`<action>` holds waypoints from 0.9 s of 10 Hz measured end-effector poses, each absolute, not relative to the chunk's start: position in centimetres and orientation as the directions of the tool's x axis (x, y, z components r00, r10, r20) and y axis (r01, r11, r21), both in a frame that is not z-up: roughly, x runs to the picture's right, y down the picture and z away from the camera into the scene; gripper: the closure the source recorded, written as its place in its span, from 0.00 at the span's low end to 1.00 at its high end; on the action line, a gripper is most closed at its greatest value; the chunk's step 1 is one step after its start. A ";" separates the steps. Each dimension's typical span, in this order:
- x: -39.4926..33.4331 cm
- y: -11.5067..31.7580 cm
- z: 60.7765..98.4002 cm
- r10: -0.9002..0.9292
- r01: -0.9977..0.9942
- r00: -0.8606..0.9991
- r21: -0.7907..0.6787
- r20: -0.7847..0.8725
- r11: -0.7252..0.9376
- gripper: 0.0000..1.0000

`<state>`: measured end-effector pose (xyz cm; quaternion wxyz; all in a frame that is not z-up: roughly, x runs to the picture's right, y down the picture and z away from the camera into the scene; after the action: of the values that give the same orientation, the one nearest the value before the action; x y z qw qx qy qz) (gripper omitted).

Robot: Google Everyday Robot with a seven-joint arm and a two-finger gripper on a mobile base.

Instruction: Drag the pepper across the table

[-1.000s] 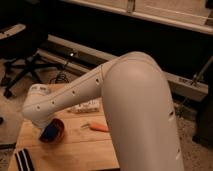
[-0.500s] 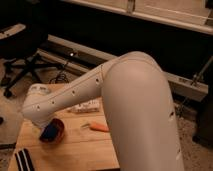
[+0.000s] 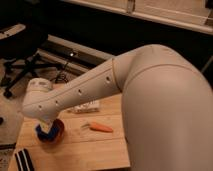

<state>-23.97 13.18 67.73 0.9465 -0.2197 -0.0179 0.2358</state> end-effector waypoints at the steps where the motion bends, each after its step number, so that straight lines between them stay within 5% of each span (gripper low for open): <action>1: -21.8 13.3 66.9 0.458 -0.450 0.885 -0.411 -0.086 0.793 0.20; 9: -4.7 13.8 67.5 0.509 -0.489 0.858 -0.417 -0.071 0.766 0.20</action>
<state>-4.72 13.79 67.52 0.9393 -0.2155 -0.0230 0.2658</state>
